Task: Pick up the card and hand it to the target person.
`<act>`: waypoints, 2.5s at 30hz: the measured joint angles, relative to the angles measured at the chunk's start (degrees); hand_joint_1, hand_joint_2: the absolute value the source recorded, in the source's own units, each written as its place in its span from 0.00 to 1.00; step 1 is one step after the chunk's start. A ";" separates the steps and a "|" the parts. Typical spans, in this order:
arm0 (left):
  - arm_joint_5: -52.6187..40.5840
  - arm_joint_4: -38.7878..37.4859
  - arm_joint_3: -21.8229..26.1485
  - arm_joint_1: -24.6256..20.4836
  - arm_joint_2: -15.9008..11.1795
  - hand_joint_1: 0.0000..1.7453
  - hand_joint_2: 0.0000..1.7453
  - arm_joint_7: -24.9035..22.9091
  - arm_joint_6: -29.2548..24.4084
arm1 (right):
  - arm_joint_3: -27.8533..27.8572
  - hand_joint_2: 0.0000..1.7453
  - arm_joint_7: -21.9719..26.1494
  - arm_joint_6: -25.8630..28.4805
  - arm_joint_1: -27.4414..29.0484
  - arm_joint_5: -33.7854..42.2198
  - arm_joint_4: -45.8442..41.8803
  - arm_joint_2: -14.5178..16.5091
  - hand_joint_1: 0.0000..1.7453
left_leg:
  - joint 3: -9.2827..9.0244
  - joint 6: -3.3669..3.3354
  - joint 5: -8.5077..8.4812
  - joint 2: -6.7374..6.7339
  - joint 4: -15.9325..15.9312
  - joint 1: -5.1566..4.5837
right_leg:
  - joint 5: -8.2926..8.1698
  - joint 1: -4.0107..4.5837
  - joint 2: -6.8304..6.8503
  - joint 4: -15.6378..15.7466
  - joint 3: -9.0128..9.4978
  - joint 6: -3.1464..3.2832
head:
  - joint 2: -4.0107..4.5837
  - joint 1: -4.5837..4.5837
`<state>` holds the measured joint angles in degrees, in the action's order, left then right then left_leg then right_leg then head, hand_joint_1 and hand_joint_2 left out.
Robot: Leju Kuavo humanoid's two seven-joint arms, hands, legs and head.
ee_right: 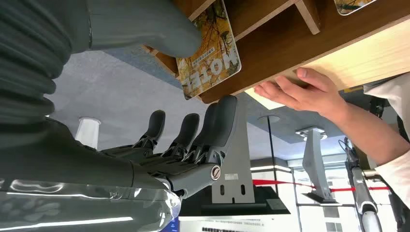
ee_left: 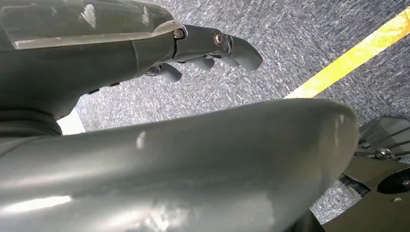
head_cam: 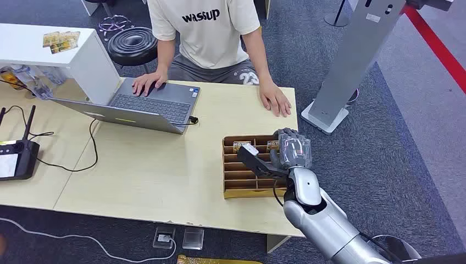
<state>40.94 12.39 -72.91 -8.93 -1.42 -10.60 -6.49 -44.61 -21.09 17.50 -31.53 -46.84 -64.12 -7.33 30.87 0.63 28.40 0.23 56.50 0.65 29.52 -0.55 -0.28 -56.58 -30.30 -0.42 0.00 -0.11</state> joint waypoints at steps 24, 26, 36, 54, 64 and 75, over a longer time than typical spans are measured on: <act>-0.09 0.00 0.00 -0.01 0.00 0.00 0.00 0.00 0.00 | 0.00 1.00 0.15 -0.75 0.67 0.19 0.00 -0.34 0.46 | 0.00 0.00 0.00 0.00 0.00 0.00 | 0.00 0.00 0.00 0.00 0.00 0.00 | 0.00 0.01; -0.09 0.00 0.00 -0.01 0.00 0.00 0.00 0.00 0.00 | 0.00 1.00 0.15 -0.75 0.72 0.20 0.05 -0.34 0.46 | 0.00 0.00 0.00 0.00 0.00 0.00 | 0.00 0.00 0.00 0.00 0.00 0.00 | 0.00 0.01; -0.09 0.00 0.00 0.00 0.00 0.00 0.00 0.00 0.04 | 0.02 1.00 0.30 -1.06 0.82 0.05 0.10 -0.38 0.43 | 0.01 0.00 0.00 0.00 0.00 0.00 | 0.00 0.00 0.00 0.00 -0.01 0.00 | 0.00 -0.02; 0.02 0.00 0.00 0.04 0.00 0.00 0.00 -0.02 -0.01 | 0.07 1.00 0.97 -1.24 0.84 0.68 0.46 -0.43 0.61 | 0.01 0.00 0.00 0.00 0.00 0.00 | 0.00 0.00 0.00 0.00 -0.01 0.00 | 0.00 -0.01; 0.02 0.00 0.00 0.13 -0.01 0.00 1.00 0.00 0.23 | 0.07 1.00 1.21 -1.20 0.84 1.05 0.66 -0.43 0.77 | 0.01 0.00 0.00 0.00 0.00 0.00 | 0.00 0.00 0.00 0.00 -0.01 0.00 | 0.00 -0.01; 0.34 0.00 0.00 0.16 -0.26 0.00 1.00 0.94 1.52 | 0.23 1.00 1.37 -1.13 0.78 1.04 0.70 -0.43 0.90 | 0.00 0.00 0.00 0.00 0.00 0.00 | 0.00 0.00 0.00 0.00 0.00 0.00 | 0.00 0.01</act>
<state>41.28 12.39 -72.91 -8.77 -1.68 -9.66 -4.97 -44.38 -19.72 16.37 -30.75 -45.80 -63.42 -7.76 30.87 0.63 28.40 0.23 56.49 0.65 29.52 -0.55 -0.28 -56.58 -30.30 -0.42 0.00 -0.10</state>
